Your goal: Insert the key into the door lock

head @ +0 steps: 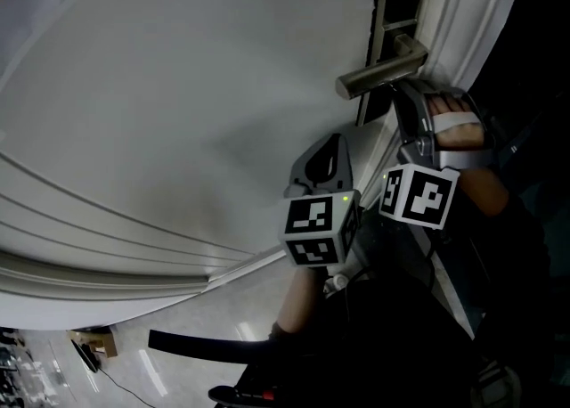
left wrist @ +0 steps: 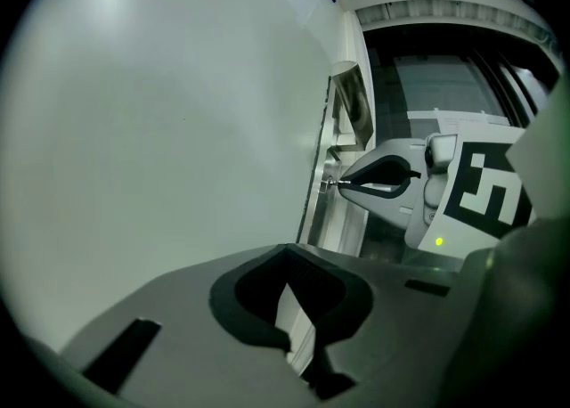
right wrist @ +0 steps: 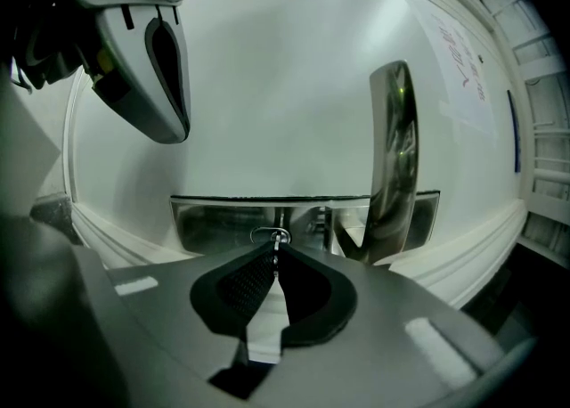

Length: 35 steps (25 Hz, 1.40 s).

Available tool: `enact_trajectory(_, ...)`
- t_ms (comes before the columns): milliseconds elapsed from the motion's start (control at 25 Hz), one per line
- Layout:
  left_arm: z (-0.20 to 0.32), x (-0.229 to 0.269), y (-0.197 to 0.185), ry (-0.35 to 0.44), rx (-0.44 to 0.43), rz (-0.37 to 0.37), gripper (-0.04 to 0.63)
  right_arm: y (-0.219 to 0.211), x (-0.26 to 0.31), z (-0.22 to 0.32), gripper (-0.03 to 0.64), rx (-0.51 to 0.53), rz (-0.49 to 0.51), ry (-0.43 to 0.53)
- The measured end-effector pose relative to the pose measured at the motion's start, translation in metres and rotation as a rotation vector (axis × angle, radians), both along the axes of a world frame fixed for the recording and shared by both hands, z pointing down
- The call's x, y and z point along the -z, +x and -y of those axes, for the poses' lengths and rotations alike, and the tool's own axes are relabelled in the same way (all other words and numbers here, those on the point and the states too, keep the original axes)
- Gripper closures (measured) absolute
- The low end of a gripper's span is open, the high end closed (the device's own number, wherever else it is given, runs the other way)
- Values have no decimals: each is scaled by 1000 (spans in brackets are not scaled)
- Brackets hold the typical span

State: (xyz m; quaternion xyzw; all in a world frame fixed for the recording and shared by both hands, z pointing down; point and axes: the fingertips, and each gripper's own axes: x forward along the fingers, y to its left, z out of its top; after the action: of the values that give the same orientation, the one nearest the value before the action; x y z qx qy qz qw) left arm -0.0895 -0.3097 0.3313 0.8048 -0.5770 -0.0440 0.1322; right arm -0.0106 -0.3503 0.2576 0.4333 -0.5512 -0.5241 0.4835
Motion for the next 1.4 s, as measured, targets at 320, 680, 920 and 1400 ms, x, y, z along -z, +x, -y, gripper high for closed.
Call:
enact_trajectory(320, -5, 5, -1, 9, 5, 1, 595, 0, 0, 0, 601, -7, -1, 15)
enact_trajectory(680, -12, 3, -14, 2, 34, 11, 595, 4, 1, -10, 600, 42, 89, -30)
enact_trajectory(920, -16, -4, -20, -15, 54, 10, 595, 28, 0, -32, 604, 43, 307, -55)
enact_trajectory(1400, -24, -19, -13, -37, 68, 86, 595, 34, -17, -52, 617, 154, 1105, -240)
